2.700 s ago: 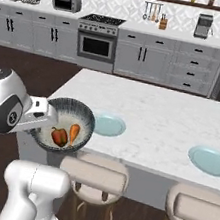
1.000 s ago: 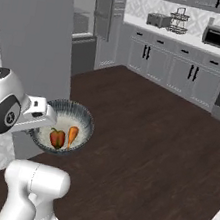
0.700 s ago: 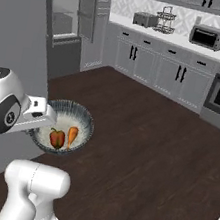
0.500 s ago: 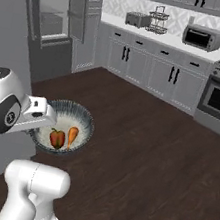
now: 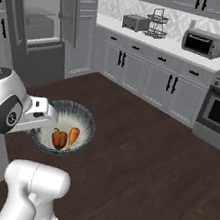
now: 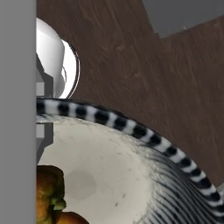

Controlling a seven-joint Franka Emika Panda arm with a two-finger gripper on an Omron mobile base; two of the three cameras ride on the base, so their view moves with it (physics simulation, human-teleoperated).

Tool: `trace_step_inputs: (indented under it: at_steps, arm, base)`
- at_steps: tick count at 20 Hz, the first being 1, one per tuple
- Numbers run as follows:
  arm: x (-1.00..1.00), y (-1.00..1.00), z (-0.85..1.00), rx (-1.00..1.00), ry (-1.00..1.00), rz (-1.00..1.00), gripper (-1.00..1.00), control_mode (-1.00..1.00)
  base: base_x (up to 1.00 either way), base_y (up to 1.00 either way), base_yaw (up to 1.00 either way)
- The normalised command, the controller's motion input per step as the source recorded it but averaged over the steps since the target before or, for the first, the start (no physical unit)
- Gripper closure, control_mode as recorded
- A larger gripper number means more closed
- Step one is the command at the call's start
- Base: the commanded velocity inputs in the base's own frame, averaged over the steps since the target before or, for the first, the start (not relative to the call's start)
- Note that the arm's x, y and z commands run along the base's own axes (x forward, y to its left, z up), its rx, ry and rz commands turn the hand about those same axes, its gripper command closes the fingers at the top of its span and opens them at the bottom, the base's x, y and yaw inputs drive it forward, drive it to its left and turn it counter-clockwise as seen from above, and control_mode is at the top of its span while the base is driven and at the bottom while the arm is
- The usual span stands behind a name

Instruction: Pick the chicken drumstick and bell pepper from their plates and place them in the bowl. Then put the bowl in the fridge.

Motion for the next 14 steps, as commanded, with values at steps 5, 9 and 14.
trace_step_inputs:
  at_steps: [5,9,14]
  arm:
    - [0.00,0.00,0.00,0.00,0.00,0.00,1.00,1.00]
    - [0.00,0.00,0.00,0.00,0.00,0.00,1.00,1.00]
    - [0.00,0.00,0.00,0.00,0.00,0.00,1.00,1.00]
  base:
    - [1.00,-0.03,0.38]
    - [1.00,-0.12,0.36]
    - [1.00,-0.17,0.38]
